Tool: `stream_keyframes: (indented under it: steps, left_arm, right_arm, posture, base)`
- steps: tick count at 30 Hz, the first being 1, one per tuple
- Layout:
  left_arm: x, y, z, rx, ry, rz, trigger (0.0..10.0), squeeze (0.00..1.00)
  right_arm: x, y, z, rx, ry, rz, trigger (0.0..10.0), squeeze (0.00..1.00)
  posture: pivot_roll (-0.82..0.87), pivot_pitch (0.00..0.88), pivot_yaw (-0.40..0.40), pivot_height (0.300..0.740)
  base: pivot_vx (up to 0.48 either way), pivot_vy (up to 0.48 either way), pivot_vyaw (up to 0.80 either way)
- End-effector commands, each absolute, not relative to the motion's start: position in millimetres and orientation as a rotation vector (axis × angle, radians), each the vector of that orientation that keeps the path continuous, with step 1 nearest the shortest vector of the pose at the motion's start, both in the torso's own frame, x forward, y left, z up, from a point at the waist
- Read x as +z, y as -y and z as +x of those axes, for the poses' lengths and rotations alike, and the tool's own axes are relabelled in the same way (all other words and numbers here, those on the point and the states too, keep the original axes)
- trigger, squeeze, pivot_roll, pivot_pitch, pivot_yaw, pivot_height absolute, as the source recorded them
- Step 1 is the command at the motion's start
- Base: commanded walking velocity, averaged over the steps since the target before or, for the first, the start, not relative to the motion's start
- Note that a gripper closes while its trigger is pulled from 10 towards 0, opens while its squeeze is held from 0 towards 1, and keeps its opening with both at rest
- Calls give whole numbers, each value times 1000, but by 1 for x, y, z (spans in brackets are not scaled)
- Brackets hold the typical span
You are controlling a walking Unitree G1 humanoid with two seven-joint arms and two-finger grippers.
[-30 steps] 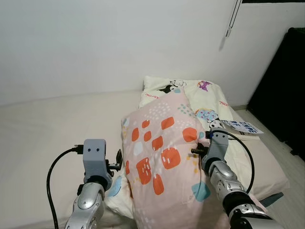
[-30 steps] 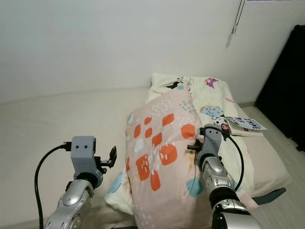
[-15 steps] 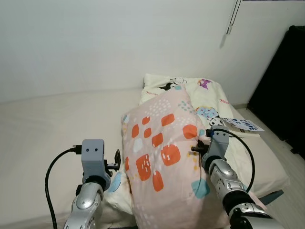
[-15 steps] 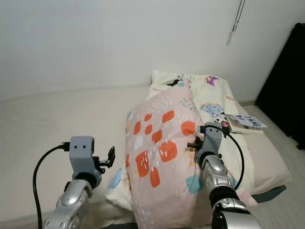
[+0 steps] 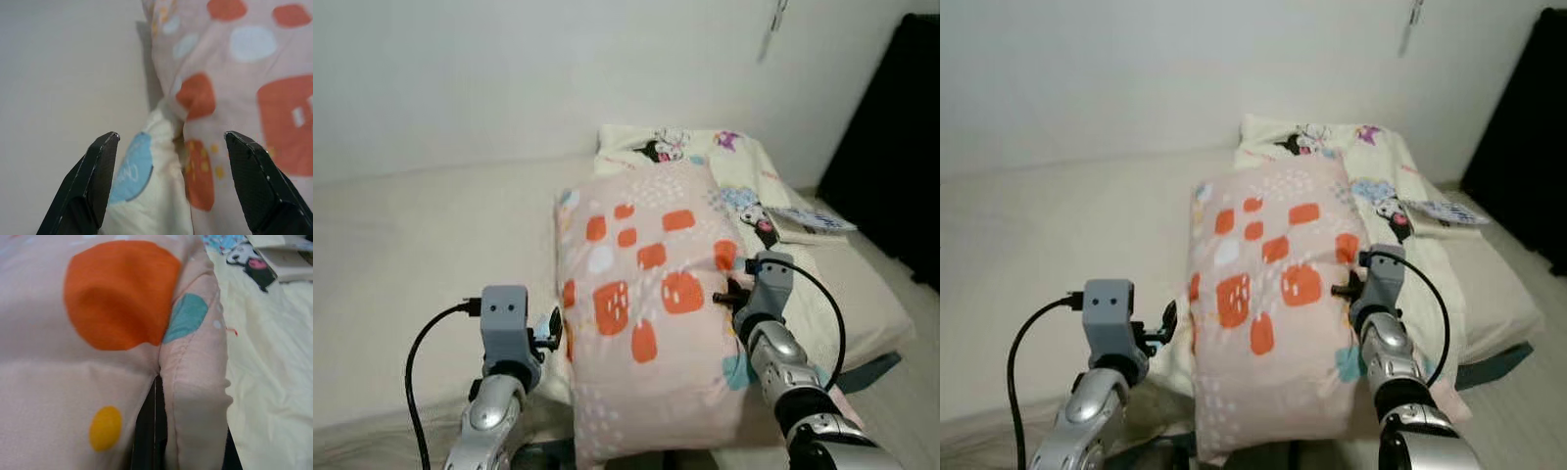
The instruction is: Clean up the room
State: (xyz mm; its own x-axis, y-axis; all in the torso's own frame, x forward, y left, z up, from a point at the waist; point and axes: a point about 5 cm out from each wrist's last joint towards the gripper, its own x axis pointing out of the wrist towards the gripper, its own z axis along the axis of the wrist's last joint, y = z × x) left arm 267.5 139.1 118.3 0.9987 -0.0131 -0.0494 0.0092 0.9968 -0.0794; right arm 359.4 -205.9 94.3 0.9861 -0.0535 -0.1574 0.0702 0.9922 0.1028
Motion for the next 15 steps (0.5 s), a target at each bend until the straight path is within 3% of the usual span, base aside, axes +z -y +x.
stream_keyframes:
  steps: [1, 15]
  left_arm:
    - [117, -139, 265, -14, -61, -63, 10000, 0]
    - [112, -156, 274, 30, -109, -52, 10000, 0]
  right_arm:
    - [95, 204, 359, -59, -139, 118, 10000, 0]
    - [102, 215, 363, -93, -134, 115, 10000, 0]
  posture:
    - [-25, 138, -7, 604]
    - [-19, 186, -1, 594]
  base:
    - [0, 0, 0]
    - [0, 0, 0]
